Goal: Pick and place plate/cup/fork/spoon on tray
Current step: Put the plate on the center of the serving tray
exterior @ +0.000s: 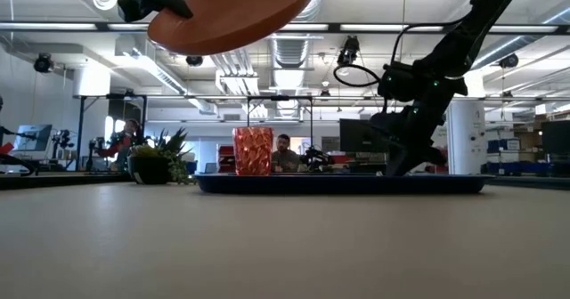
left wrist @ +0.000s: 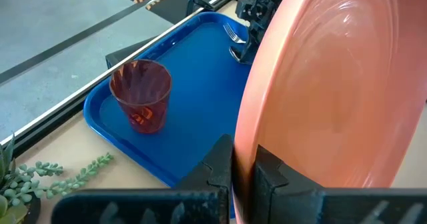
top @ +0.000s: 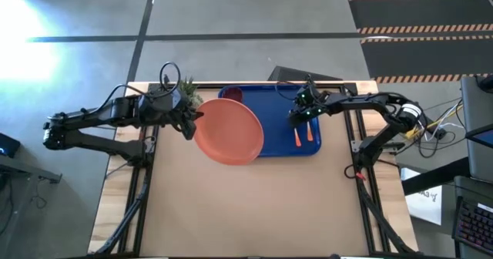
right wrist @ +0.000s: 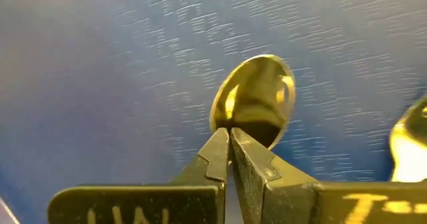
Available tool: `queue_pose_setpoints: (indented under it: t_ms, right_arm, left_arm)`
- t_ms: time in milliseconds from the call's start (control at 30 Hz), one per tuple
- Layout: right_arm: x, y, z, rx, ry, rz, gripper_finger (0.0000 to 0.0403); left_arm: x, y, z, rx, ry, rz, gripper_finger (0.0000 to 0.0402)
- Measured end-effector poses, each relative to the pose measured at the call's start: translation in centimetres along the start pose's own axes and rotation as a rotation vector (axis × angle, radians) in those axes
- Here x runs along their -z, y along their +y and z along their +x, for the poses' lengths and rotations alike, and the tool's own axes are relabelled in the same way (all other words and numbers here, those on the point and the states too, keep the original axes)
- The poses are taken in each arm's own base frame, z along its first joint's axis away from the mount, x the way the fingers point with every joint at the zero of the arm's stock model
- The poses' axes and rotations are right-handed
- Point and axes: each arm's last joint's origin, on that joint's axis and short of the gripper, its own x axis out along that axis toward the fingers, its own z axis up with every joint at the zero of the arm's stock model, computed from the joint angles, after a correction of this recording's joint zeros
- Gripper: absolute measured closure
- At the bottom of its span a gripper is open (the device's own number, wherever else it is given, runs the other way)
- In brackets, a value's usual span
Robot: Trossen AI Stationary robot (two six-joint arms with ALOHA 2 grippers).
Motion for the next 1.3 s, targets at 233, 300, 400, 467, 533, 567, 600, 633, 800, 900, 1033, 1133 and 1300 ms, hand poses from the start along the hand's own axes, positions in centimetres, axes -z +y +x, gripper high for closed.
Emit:
queue_pose_setpoints:
  t_ms: [233, 300, 400, 467, 533, 567, 600, 633, 800, 900, 1033, 1133, 1300]
  right_arm:
    - [-0.3, -0.8, -0.2, 0.012, -0.012, 0.014, 0.0394]
    - [-0.3, -0.8, -0.3, 0.009, -0.014, 0.021, 0.0394]
    - [-0.3, -0.5, -0.4, -0.003, -0.016, 0.012, 0.0394]
    - [-0.4, -0.4, -0.6, -0.008, -0.026, 0.007, 0.0394]
    - [-0.5, -0.4, -0.7, -0.006, -0.035, 0.005, 0.0394]
    - [-0.6, -0.5, -0.8, -0.001, -0.043, 0.005, 0.0394]
    - [-0.6, -0.6, -0.9, -0.001, -0.047, 0.006, 0.0394]
    - [-0.7, -0.7, -0.9, 0.001, -0.051, 0.008, 0.0394]
    - [-0.8, -1.2, -1.0, 0.010, -0.056, 0.013, 0.0394]
    - [-0.8, -1.3, -0.9, -0.006, -0.047, 0.018, 0.0394]
    - [-0.7, -1.1, -0.8, -0.047, -0.030, 0.014, 0.0394]
    - [-0.7, -1.1, -0.8, -0.038, -0.033, 0.015, 0.0394]
    - [-0.8, -1.3, -0.8, 0.008, -0.048, 0.003, 0.0394]
  left_arm:
    - [0.0, 0.0, 0.0, 0.000, 0.000, 0.000, 0.0401]
    - [0.0, 0.0, 0.0, 0.000, 0.000, 0.000, 0.0402]
    - [0.0, 0.0, 0.0, 0.000, 0.000, 0.000, 0.0402]
    - [0.0, 0.0, 0.0, 0.000, 0.000, 0.000, 0.0402]
    - [0.0, 0.0, 0.0, -0.001, 0.001, 0.000, 0.0402]
    - [0.0, 0.0, 0.0, -0.001, 0.001, 0.000, 0.0402]
    - [0.0, 0.0, 0.0, -0.001, 0.001, 0.000, 0.0402]
    - [0.0, 0.0, 0.0, -0.001, 0.001, -0.001, 0.0402]
    - [0.0, 0.0, 0.0, -0.001, 0.001, -0.001, 0.0402]
    - [0.0, 0.0, 0.0, -0.001, 0.001, -0.001, 0.0402]
    - [0.0, 0.0, 0.0, -0.001, 0.001, -0.001, 0.0402]
    - [0.0, 0.0, 0.0, -0.001, 0.001, -0.001, 0.0402]
    - [0.0, 0.0, 0.0, -0.001, 0.001, -0.002, 0.0402]
